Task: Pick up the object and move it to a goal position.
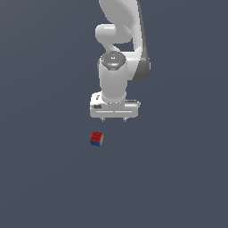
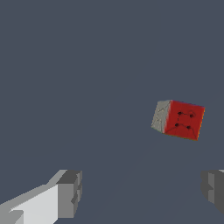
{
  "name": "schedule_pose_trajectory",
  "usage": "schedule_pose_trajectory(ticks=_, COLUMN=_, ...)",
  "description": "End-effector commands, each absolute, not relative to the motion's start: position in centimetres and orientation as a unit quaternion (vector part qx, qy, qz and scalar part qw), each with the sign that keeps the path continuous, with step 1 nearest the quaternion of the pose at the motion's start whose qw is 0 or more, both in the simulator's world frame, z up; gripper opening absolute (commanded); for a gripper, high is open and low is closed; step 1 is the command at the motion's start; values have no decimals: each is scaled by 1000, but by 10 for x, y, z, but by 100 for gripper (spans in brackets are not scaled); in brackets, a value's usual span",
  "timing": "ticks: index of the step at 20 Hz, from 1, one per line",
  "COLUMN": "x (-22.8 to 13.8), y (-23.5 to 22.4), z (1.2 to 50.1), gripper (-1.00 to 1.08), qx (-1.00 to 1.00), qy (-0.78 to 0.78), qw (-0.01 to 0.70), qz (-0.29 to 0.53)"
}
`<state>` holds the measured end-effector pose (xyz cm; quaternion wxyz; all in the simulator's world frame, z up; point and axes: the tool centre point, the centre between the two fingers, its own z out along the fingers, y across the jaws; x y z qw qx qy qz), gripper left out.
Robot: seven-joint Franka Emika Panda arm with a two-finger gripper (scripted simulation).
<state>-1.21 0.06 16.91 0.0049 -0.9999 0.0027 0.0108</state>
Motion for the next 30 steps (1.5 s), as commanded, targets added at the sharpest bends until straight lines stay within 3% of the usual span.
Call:
schedule_pose_trajectory(ticks=1, x=-12, y=1, z=169, gripper=100, qx=-1000, qy=3, qw=5, qz=11)
schedule_pose_trajectory(ticks=16, x=-14, y=-14, z=177, gripper=100, qx=-1000, qy=10, qw=0, qz=12)
schedule_pose_trajectory(ticks=30, x=13, y=-72, z=109, gripper=100, qx=-995, qy=96, qw=1, qz=3)
